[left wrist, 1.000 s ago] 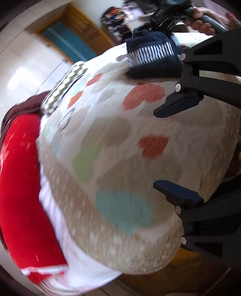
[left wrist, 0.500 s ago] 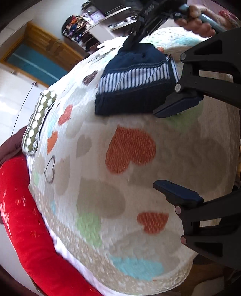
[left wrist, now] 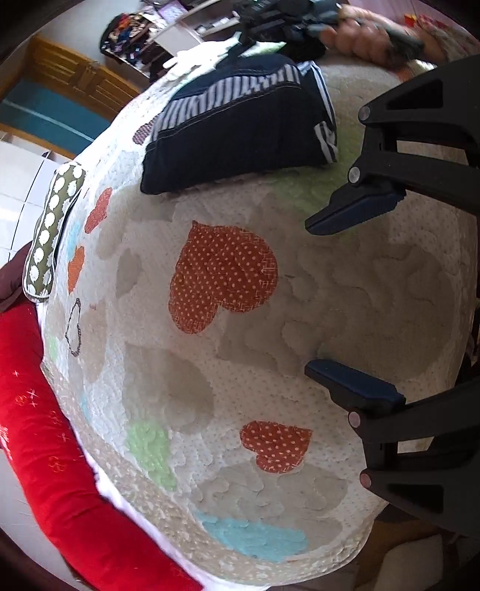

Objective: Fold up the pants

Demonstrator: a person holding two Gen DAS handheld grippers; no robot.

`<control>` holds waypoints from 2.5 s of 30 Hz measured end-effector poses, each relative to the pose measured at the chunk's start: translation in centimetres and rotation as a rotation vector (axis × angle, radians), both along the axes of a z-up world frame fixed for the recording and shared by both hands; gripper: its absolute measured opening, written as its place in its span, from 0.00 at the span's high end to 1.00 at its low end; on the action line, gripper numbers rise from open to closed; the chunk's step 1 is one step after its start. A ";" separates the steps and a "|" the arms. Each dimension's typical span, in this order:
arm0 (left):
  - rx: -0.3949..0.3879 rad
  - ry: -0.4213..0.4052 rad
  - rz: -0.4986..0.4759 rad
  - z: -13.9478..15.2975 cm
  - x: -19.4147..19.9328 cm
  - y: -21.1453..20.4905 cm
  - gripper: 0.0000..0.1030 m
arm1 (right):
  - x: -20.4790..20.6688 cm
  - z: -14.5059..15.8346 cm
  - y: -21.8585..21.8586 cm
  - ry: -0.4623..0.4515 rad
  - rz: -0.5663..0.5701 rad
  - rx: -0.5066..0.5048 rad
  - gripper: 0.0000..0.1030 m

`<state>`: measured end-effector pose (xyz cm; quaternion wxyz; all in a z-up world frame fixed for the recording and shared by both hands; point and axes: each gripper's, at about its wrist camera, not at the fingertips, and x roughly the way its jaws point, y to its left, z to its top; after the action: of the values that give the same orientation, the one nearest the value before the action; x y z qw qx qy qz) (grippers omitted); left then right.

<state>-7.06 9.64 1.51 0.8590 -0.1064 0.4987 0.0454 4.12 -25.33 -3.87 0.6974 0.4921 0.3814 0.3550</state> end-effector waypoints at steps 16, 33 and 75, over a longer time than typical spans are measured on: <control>0.125 -0.122 -0.019 -2.1 -0.4 -2.5 0.03 | -0.5 0.6 -0.2 -0.078 -0.033 -0.049 0.76; 0.165 -0.130 0.012 -2.1 -0.3 -3.1 0.00 | -1.0 0.8 -0.4 -0.116 -0.055 -0.066 0.75; 0.125 -0.068 0.014 -1.5 0.6 -2.5 0.00 | -1.3 1.1 -0.1 -0.136 -0.096 -0.132 0.75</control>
<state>-6.51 7.10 0.01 0.8801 -0.0578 0.4646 0.0789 2.86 -25.47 -2.79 0.7688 0.4376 0.3318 0.3276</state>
